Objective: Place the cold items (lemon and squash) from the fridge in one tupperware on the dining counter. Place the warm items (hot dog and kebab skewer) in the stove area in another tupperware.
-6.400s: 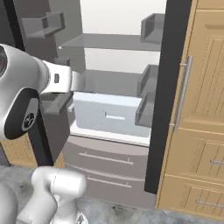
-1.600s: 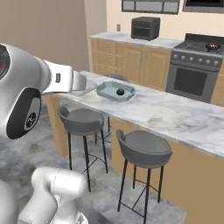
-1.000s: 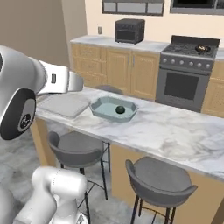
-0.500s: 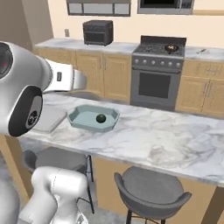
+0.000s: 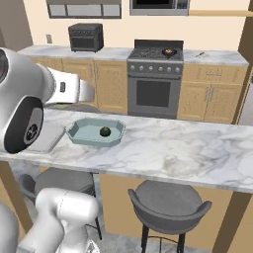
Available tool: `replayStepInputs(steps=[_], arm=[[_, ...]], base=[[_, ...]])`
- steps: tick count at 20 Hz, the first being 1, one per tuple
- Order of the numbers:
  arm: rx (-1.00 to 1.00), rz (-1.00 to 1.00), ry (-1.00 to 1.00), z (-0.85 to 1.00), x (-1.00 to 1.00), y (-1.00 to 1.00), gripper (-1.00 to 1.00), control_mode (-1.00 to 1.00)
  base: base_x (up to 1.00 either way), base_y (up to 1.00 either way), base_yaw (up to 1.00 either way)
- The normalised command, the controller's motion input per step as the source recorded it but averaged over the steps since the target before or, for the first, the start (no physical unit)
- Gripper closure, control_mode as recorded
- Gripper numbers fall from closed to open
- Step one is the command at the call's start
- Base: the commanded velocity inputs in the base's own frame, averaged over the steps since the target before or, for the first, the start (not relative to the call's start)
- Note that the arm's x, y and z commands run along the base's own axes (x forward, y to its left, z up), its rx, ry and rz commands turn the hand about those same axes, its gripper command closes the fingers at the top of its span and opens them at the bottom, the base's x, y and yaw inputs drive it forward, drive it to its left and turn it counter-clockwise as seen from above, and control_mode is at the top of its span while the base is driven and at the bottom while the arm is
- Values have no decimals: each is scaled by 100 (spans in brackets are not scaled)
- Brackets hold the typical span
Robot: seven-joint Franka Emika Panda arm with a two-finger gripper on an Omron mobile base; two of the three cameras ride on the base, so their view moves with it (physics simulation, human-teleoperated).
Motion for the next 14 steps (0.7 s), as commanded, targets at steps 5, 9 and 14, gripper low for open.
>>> replayStepInputs(steps=[5, 9, 14], arm=[[-13, 12, 76, -11, 96, 79, 100, -100], [-4, 15, 71, -26, 93, 57, 100, -100], [0, 10, 54, -26, 71, 40, 100, -100]], base=[[0, 0, 0], [0, 0, 0], [0, 0, 0]])
